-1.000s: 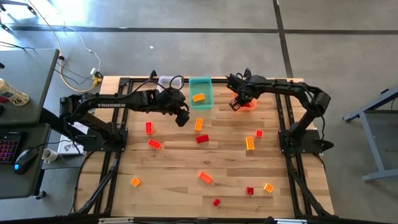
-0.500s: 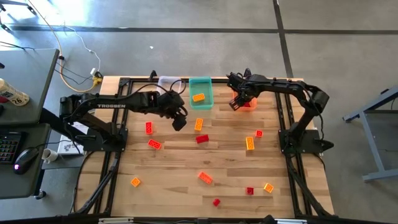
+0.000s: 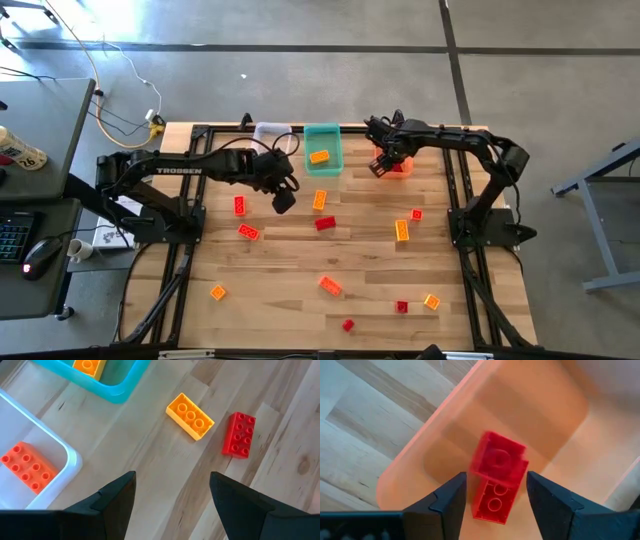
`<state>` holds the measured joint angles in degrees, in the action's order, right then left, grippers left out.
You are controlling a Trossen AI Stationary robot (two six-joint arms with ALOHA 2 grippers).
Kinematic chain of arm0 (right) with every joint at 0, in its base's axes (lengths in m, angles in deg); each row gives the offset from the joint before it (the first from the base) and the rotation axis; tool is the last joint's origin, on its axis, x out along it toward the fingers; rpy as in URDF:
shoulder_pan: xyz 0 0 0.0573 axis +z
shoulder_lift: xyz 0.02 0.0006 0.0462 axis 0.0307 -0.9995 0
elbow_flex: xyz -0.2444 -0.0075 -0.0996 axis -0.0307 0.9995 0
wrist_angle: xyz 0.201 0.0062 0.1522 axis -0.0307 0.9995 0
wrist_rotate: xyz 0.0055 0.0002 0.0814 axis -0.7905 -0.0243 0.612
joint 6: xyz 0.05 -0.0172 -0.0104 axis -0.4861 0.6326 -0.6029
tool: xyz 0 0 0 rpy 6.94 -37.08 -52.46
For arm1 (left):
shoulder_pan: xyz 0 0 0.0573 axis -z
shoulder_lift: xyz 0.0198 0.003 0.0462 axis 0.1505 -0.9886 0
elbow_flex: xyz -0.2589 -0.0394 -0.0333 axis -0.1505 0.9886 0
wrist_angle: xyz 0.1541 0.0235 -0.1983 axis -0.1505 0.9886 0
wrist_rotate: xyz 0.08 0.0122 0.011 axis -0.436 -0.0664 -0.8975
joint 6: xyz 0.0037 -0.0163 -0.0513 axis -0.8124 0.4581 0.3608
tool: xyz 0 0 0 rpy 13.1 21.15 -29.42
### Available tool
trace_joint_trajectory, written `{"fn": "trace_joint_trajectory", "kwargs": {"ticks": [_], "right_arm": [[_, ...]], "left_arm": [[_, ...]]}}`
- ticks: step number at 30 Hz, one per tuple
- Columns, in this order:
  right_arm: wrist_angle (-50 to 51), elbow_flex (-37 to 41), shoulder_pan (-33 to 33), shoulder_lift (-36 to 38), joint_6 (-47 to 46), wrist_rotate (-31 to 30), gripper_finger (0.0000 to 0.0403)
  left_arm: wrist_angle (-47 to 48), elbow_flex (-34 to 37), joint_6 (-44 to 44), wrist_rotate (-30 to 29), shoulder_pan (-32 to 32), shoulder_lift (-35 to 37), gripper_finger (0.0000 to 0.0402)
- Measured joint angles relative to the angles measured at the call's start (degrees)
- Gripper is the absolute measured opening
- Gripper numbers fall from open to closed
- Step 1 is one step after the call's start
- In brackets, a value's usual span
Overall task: Sort & place blocks by color
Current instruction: Put the red game piece into the orange bin, then put the orange game piece into the transparent bin
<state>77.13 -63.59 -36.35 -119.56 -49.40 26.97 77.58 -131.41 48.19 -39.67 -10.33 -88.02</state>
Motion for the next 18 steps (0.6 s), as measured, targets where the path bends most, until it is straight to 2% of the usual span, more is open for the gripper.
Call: {"fn": "trace_joint_trajectory", "kwargs": {"ticks": [8, 18], "right_arm": [[0.0, 0.0, 0.0, 0.02, 0.46, 2.11, 0.0206], [-0.42, 0.0, 0.11, 3.22, -0.55, 2.82, 0.0206]], "left_arm": [[1.09, 0.0, -1.4, -0.13, 0.0, 0.0, 0.024], [12.02, 0.0, -8.4, -0.2, 1.56, 0.0, 0.024]]}}
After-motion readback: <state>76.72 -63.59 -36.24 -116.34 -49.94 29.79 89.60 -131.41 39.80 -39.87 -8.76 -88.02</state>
